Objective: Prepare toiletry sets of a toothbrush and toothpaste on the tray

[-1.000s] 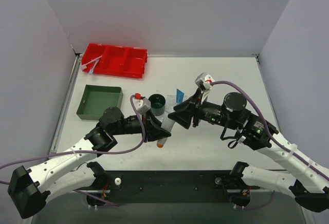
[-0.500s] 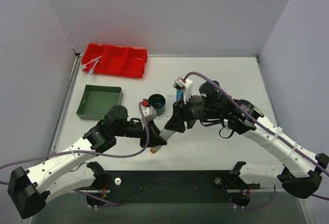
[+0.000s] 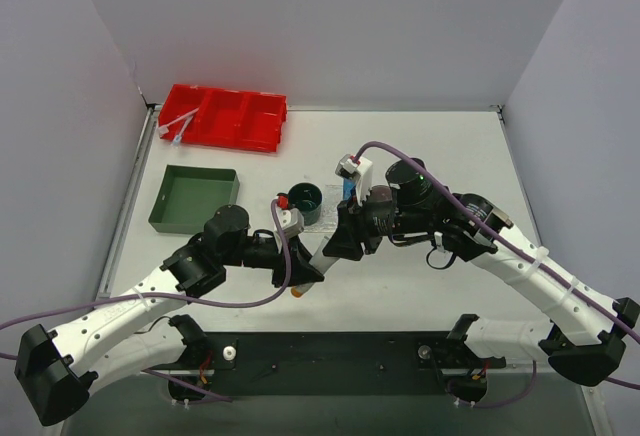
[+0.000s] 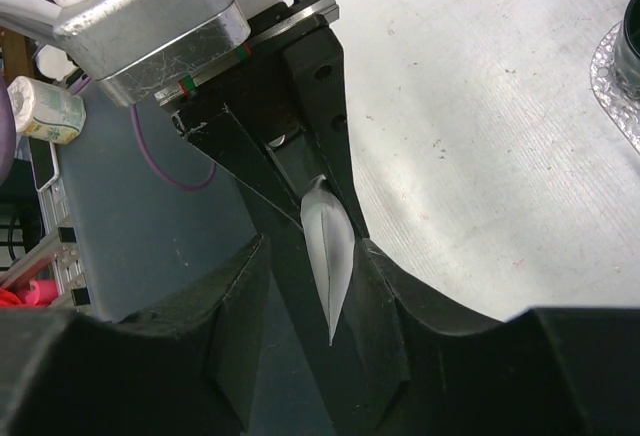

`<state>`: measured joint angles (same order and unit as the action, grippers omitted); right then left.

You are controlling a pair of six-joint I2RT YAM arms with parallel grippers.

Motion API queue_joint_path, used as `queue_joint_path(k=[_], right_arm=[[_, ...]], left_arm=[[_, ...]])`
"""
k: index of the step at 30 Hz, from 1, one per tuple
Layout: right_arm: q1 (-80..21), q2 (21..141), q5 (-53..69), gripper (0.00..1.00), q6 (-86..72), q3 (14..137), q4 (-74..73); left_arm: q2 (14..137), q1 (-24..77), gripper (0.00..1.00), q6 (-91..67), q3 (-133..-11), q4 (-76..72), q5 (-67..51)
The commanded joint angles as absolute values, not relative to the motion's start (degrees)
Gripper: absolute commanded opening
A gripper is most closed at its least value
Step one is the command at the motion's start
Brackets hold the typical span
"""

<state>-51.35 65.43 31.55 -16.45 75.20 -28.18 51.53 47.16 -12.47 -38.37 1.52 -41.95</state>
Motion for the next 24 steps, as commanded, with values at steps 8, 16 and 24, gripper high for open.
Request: queue_joint_path(k=[8, 16, 24], right_arm=[[-51.3, 66.2, 33.2, 0.16, -16.2, 75.0, -28.7], [-51.2, 65.7, 30.4, 0.0, -15.6, 75.8, -28.7], [-51.0, 62.1, 18.0, 0.0, -13.5, 78.6, -31.5]], left_arm=[[49.2, 47.2, 0.17, -11.2, -41.3, -0.1, -40.6], [49.6, 47.1, 0.63, -11.2, -41.7, -0.1, -39.8], [49.3, 38.3, 0.83, -12.0, -44.1, 3.0, -40.1]])
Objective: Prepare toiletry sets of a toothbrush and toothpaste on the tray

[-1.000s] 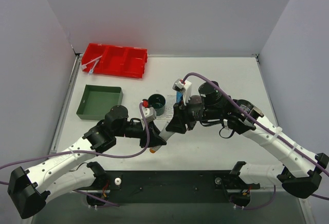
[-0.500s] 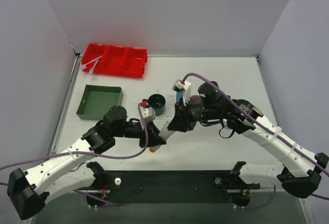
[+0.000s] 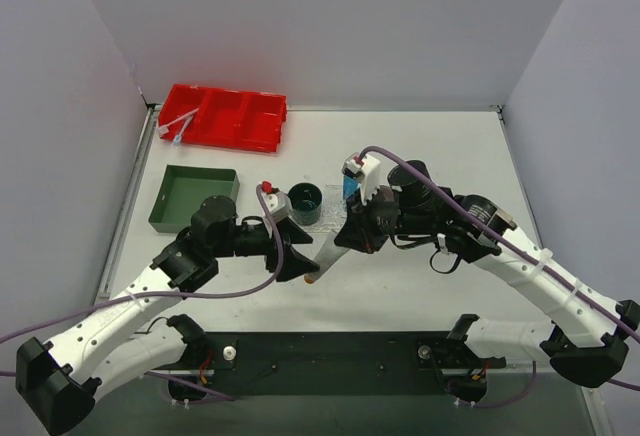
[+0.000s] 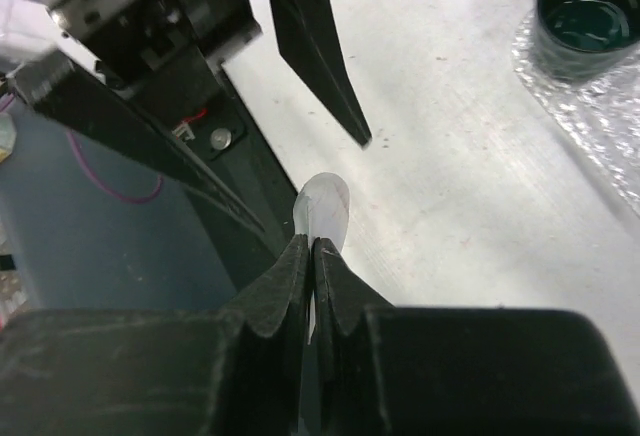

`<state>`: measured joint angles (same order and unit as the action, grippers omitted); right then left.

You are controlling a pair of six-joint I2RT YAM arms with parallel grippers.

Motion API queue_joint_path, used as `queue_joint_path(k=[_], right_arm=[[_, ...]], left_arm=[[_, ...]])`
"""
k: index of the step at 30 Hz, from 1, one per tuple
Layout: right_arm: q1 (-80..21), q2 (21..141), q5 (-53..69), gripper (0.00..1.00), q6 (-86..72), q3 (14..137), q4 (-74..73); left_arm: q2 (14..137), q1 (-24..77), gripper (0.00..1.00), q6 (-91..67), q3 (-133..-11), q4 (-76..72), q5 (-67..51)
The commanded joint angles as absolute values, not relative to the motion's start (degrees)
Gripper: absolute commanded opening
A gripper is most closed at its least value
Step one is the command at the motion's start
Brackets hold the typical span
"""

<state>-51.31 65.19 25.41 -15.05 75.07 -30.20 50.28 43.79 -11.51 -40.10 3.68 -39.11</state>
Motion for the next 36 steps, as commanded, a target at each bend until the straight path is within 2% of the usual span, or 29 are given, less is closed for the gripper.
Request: queue_joint_path(k=[1, 5, 10, 14, 19, 24, 36], right_arm=[[-50.9, 62.2, 16.8, 0.0, -12.6, 79.3, -32.2], [-51.2, 64.1, 10.0, 0.0, -10.9, 83.0, -35.7], [-51.3, 67.8, 3.5, 0.0, -8.6, 87.9, -37.0], [-51.3, 73.7, -4.3, 0.0, -6.8, 91.8, -37.6], [-48.8, 80.6, -5.4, 0.0, -5.7, 95.2, -37.1], [-46.9, 85.2, -6.6, 0.0, -4.2, 95.9, -33.1], [-44.9, 89.4, -8.8, 0.0, -2.2, 94.7, -23.9]], left_arm=[[49.0, 34.5, 0.83, -12.7, -44.3, 2.2, -40.9], [49.6, 26.4, 0.84, -15.6, -47.5, -1.5, -39.4], [55.2, 22.1, 0.84, -18.1, -54.8, -0.1, -22.8], [58.1, 17.6, 0.83, -18.7, -54.0, 1.8, -16.1], [56.2, 16.4, 0.82, -14.9, -51.2, 4.3, -10.0], [55.2, 16.3, 0.81, -11.5, -51.2, 5.5, -6.3], [55.7, 14.1, 0.81, -11.0, -51.3, 6.1, -7.3]])
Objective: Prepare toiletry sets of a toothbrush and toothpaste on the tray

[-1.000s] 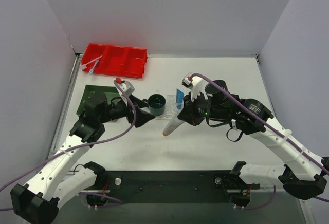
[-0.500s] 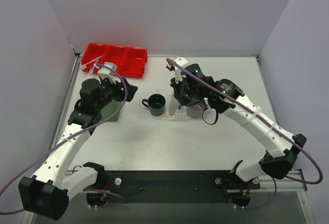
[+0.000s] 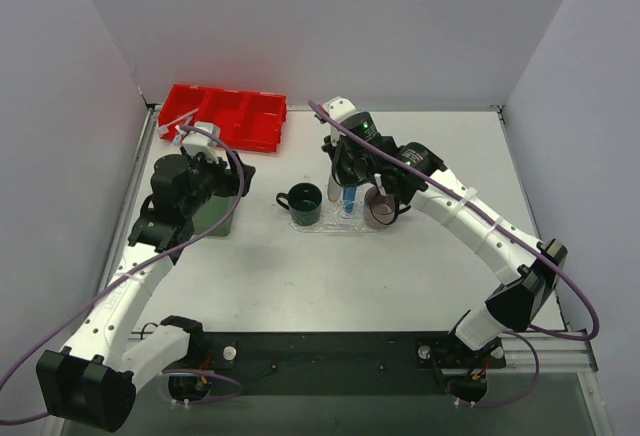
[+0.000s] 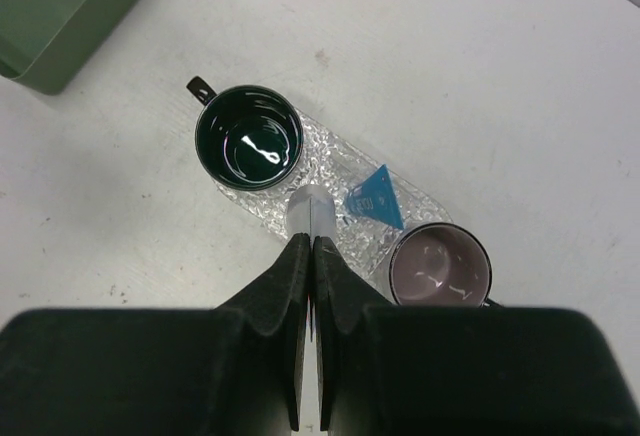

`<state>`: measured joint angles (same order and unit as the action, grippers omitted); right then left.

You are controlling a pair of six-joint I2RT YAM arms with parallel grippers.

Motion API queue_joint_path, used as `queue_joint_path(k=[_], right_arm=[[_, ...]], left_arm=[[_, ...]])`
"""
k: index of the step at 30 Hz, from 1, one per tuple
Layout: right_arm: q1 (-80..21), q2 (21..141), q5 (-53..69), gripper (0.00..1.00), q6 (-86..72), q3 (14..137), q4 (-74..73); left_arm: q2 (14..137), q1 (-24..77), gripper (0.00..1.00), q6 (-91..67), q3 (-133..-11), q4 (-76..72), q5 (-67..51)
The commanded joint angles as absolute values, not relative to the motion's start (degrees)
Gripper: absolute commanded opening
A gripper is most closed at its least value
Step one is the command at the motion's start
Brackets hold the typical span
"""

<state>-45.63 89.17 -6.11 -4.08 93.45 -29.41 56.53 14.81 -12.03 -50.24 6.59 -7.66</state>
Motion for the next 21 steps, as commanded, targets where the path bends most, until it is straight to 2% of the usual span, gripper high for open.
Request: queue_joint_path(k=[1, 21], right_arm=[[-44.8, 89.9, -8.8, 0.0, -2.1, 94.8, -23.9], [-43.9, 94.3, -9.8, 0.0, -0.4, 94.1, -21.2]], left_arm=[[55.8, 13.9, 0.82, -11.1, -51.4, 6.0, -7.4], [56.8, 12.7, 0.82, -11.8, -51.2, 5.7, -8.9]])
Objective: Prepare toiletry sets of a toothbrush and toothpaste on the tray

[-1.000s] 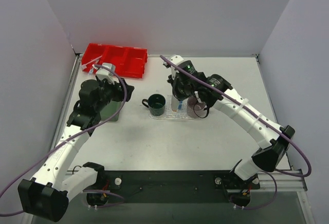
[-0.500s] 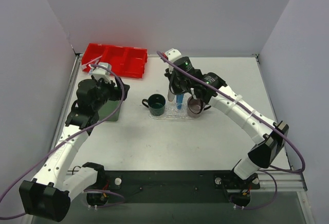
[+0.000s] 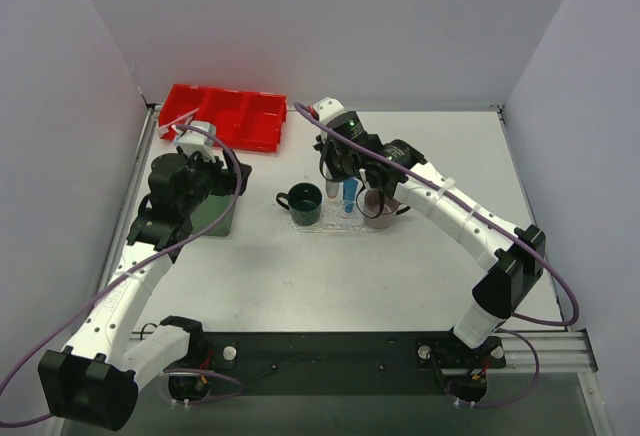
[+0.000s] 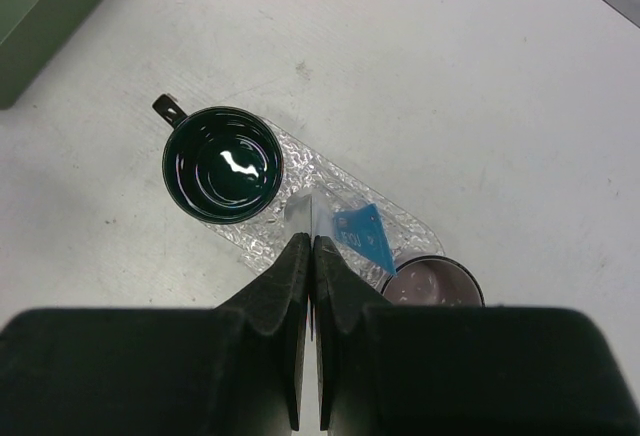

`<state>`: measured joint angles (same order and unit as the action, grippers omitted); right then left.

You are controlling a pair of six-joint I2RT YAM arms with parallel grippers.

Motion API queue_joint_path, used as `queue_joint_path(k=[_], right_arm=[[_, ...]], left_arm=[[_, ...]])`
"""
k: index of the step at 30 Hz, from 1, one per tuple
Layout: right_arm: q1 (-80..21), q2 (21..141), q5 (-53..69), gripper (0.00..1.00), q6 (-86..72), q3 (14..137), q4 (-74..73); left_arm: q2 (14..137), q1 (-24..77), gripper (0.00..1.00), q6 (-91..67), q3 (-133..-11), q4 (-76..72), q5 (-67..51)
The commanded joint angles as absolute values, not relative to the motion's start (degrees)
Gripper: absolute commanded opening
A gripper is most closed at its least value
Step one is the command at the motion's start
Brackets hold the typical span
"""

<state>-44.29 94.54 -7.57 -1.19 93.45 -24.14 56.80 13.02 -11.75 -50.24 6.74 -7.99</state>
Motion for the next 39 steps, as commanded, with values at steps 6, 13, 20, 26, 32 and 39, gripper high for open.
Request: queue_joint_path(k=[6, 13, 20, 26, 32, 39], right_arm=[[-43.9, 94.7, -11.2, 0.0, 1.1, 92.9, -20.7], [-43.9, 95.2, -11.4, 0.0, 1.2, 92.5, -20.3], [-43.7, 95.7, -11.3, 0.0, 1.0, 91.1, -18.9], [-43.1, 95.8, -10.6, 0.0, 0.3, 89.5, -17.4], [-42.5, 95.8, -10.7, 0.0, 0.0, 87.4, -15.8], [-41.7, 95.8, -9.8, 0.0, -1.7, 84.6, -13.3]], left_arm=[[56.9, 12.7, 0.82, -11.8, -51.2, 5.7, -9.0], [57.1, 12.7, 0.82, -11.8, -51.3, 5.8, -9.1], [57.2, 12.6, 0.82, -11.8, -51.2, 5.7, -9.2], [57.6, 12.3, 0.82, -11.8, -51.2, 5.7, -9.5], [57.7, 12.1, 0.81, -11.8, -51.2, 5.7, -9.7], [58.0, 11.9, 0.81, -11.9, -51.2, 5.7, -9.9]])
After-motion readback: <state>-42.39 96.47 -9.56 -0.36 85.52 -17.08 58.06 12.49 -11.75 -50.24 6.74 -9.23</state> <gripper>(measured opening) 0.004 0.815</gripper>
